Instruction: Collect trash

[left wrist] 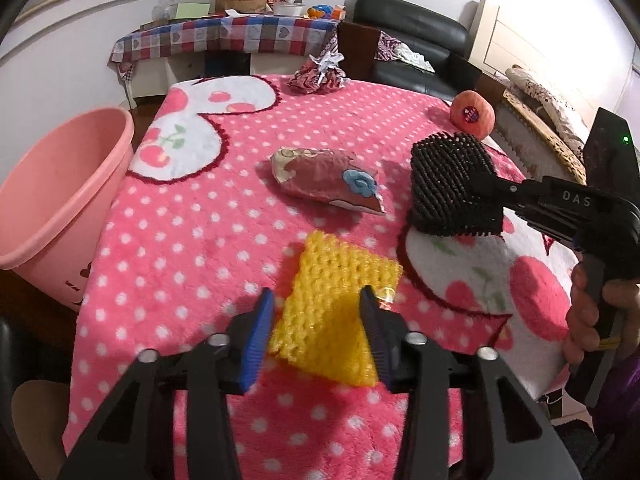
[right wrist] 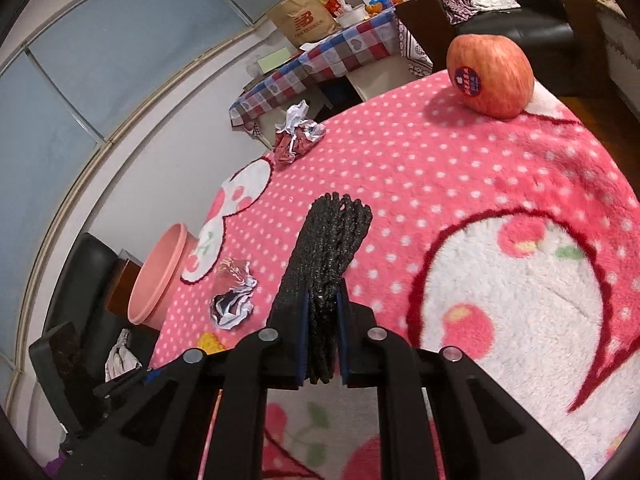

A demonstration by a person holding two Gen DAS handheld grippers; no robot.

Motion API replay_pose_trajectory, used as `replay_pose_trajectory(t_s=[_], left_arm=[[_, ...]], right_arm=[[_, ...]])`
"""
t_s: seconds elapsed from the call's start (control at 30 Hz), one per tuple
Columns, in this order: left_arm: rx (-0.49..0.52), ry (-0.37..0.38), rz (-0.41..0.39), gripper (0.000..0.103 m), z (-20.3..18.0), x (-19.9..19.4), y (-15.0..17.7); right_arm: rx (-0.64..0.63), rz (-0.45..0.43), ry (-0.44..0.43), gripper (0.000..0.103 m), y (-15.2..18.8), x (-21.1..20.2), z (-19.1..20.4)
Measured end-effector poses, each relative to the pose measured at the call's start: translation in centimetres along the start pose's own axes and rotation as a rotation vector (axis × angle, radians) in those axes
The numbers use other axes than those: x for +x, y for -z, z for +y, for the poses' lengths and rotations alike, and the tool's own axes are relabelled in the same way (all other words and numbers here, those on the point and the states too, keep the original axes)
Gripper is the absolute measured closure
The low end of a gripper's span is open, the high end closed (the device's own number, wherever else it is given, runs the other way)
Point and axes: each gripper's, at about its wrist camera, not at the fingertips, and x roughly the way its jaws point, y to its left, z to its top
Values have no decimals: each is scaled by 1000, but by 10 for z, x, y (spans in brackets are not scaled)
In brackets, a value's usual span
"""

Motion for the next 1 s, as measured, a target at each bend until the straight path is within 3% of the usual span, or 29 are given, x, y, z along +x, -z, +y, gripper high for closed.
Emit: replay_pose_trajectory(t_s=[0.13, 0.73, 1.0], left_arm=[[27, 1, -17, 95, -6, -4, 0], [-18, -43, -183, 96, 9, -53, -7], [-35, -70, -198, 95, 14, -58, -8]], right_arm=[[-9, -10, -3, 91, 0, 1, 1], [-6, -45, -16, 91, 4, -8, -2], [-21, -44, -16, 91, 4, -7, 1]])
